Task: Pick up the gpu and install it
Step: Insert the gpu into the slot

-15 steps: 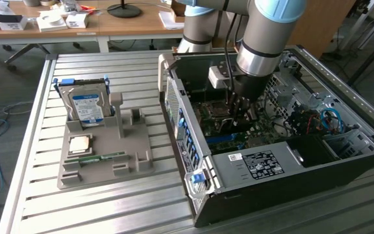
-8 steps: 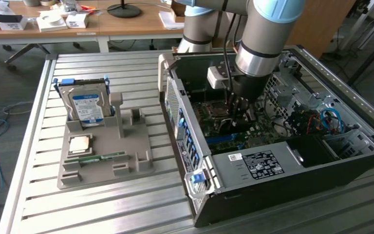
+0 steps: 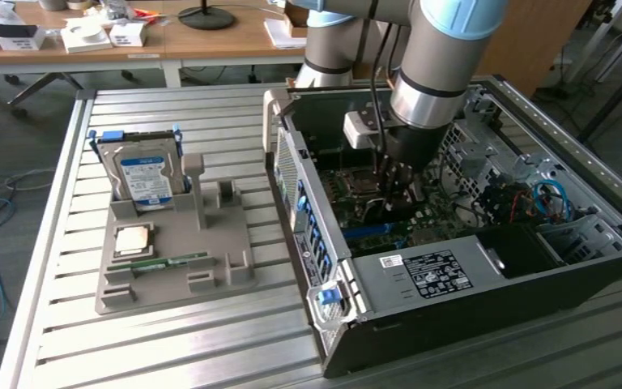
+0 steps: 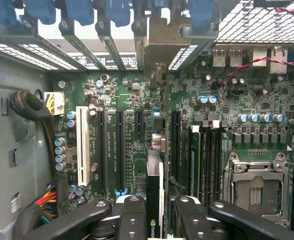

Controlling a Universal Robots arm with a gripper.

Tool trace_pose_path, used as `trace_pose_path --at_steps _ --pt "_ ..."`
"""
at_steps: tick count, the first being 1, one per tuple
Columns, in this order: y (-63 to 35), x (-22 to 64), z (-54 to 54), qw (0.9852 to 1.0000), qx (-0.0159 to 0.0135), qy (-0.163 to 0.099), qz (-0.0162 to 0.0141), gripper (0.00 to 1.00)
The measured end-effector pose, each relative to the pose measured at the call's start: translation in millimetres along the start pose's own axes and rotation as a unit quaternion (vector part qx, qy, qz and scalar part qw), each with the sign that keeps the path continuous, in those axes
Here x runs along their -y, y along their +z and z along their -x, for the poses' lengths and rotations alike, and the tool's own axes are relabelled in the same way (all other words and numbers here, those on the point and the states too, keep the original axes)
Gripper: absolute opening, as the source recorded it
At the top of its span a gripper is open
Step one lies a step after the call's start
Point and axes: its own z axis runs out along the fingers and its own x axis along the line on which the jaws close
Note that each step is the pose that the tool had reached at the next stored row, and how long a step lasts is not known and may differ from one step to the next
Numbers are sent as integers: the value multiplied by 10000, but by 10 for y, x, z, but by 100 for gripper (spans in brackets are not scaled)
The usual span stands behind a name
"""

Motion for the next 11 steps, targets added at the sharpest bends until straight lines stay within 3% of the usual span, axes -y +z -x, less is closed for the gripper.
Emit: trace_pose_path --at_steps 11 --pt "0 -39 -1 10000 0 -2 -4 26"
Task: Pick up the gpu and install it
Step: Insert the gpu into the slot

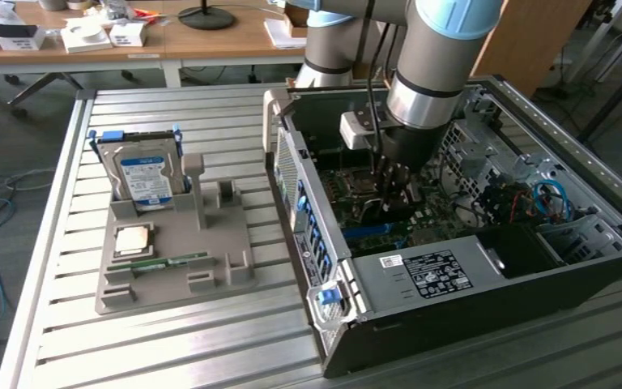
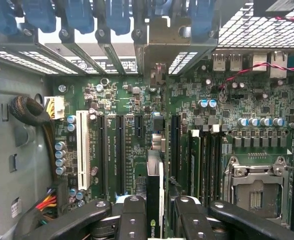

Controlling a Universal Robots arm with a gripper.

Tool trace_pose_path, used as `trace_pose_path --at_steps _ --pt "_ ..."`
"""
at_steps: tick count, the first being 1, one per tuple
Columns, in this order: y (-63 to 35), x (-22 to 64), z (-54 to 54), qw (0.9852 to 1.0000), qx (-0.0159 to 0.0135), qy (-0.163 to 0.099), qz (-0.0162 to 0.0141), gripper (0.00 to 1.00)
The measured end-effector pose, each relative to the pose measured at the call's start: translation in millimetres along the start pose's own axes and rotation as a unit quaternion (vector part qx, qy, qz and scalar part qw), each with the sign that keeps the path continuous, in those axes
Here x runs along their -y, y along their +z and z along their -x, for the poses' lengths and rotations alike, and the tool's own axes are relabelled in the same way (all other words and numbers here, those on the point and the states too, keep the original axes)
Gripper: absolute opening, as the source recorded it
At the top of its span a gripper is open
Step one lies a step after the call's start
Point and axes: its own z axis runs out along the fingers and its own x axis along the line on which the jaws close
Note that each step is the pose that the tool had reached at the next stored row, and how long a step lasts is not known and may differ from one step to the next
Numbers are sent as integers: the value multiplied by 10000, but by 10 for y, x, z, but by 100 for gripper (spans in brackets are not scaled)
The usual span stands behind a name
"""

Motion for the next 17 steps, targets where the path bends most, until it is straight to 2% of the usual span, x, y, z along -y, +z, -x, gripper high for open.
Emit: trace_pose_path --at_steps 5,8,12,17 --pt "0 -3 0 10000 0 0 -2 26" --pt "0 -15 0 10000 1 -1 -26 26" --pt "0 -19 0 10000 1 -3 -35 26" --pt "0 -32 -1 10000 1 -3 -36 26"
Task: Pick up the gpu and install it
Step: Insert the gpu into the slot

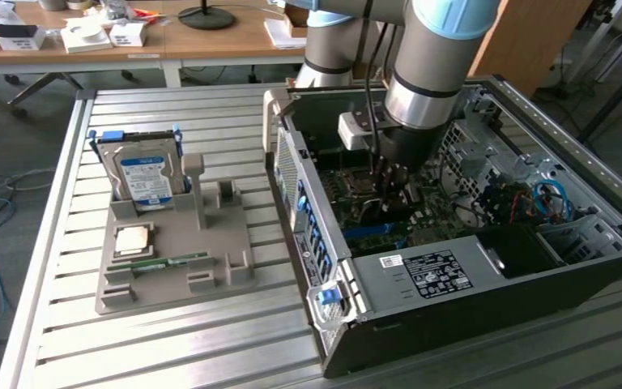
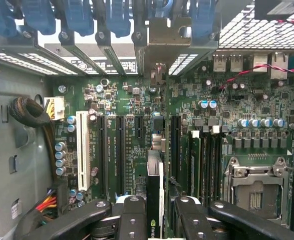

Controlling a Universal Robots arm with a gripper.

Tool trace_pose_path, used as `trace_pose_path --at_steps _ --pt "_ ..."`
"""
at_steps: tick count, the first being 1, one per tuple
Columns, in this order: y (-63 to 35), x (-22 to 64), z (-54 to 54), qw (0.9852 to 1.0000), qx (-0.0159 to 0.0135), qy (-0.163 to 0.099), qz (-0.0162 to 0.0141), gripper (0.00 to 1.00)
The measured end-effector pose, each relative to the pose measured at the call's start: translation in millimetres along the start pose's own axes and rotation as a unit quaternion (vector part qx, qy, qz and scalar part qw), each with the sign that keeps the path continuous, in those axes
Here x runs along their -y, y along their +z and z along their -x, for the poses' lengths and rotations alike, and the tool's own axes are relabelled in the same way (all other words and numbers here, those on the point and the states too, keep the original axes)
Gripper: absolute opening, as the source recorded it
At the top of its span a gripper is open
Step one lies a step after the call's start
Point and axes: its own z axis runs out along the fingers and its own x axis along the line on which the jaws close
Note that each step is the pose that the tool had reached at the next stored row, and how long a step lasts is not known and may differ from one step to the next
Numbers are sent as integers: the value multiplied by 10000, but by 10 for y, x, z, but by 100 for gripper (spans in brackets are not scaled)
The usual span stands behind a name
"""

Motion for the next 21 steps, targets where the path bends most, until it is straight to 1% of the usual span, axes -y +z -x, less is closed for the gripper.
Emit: trace_pose_path --at_steps 3,21 --pt "0 -15 0 10000 0 0 -3 26" --pt "34 -28 -1 10000 0 -1 -5 26"
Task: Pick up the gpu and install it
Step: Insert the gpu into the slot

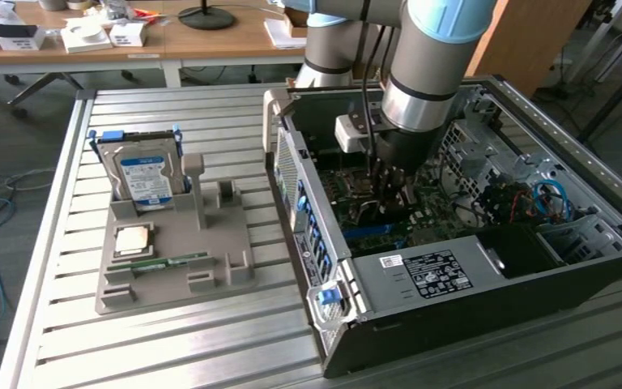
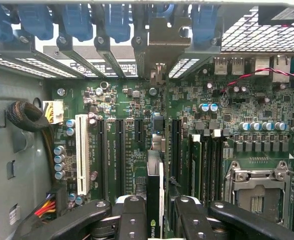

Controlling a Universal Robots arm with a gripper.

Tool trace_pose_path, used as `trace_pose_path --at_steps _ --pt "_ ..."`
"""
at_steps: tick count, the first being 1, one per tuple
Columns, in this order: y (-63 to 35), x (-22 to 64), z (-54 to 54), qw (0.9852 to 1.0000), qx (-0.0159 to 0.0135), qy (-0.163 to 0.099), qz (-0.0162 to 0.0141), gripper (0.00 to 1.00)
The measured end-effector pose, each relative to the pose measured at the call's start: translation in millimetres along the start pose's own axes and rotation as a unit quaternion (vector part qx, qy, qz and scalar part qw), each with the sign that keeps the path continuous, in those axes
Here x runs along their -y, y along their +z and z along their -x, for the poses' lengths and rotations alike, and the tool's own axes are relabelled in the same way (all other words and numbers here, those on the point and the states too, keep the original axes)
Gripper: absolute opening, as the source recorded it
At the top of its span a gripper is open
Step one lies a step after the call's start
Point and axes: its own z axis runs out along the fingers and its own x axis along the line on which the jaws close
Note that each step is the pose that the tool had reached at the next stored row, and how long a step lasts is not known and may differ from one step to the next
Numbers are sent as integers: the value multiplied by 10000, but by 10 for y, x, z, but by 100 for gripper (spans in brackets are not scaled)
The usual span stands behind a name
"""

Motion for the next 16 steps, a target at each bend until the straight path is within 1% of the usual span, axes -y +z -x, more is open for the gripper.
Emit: trace_pose_path --at_steps 16 --pt "16 0 -1 10000 -1 0 0 26"
